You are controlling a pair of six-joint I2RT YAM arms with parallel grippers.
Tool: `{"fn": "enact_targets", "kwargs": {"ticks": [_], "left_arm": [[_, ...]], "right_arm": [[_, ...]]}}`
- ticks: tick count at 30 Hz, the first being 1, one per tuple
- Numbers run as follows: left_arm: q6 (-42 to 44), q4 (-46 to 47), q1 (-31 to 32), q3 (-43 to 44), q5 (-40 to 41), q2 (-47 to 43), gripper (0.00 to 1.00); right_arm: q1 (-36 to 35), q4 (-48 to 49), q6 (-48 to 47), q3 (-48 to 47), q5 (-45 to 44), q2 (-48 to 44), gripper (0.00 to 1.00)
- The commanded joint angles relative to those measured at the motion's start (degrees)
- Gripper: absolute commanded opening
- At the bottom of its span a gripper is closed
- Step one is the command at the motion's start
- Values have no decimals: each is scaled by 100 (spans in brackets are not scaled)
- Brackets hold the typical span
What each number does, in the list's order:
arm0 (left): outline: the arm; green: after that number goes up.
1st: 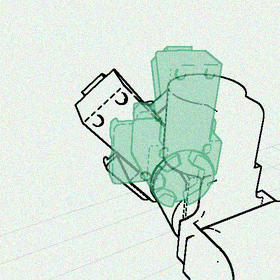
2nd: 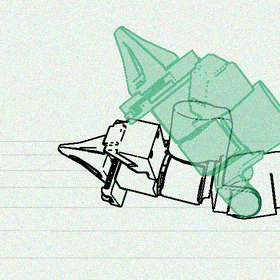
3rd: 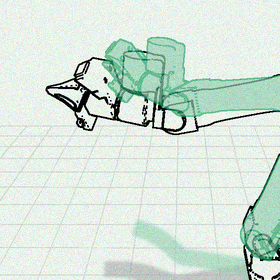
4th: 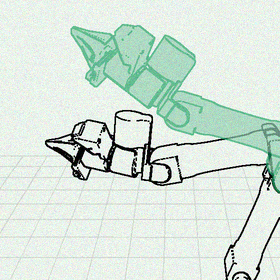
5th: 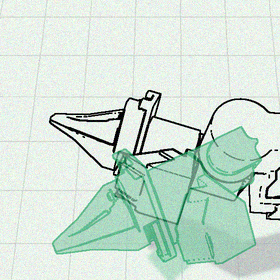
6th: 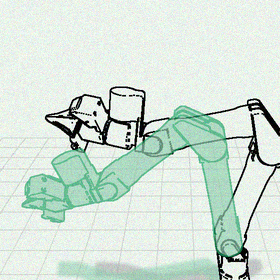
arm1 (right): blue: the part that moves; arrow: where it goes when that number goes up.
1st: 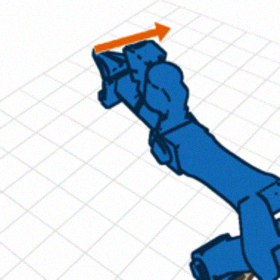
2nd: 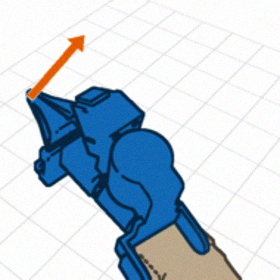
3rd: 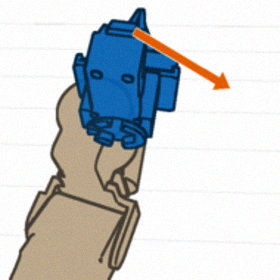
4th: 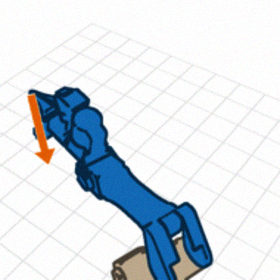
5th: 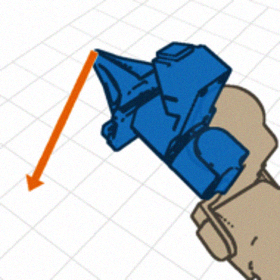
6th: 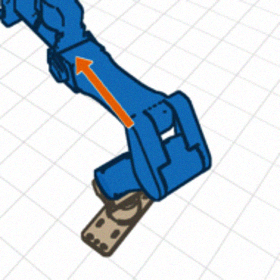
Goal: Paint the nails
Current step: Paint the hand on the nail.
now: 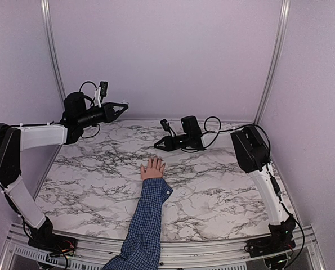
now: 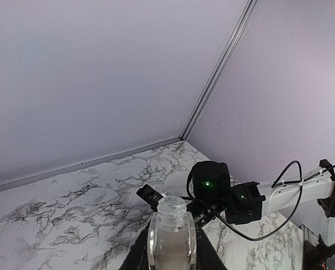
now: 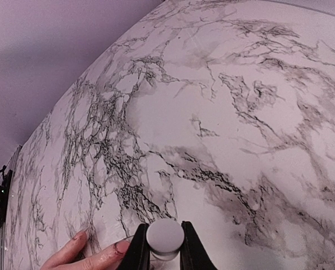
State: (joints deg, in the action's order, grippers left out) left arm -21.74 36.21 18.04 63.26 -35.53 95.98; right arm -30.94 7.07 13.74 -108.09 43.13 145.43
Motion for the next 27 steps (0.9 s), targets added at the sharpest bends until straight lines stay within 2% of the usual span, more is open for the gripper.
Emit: {"fn": "enact_targets", "kwargs": {"ticks": [1,27], "left_arm": [[-29,273,-30,153,-51,25,0],[24,299,-20,37,-33,-109,0]], "right_arm": [[33,244,101,-152,118,-68,0],[-11,85,-75,369,262,-610,0]]}}
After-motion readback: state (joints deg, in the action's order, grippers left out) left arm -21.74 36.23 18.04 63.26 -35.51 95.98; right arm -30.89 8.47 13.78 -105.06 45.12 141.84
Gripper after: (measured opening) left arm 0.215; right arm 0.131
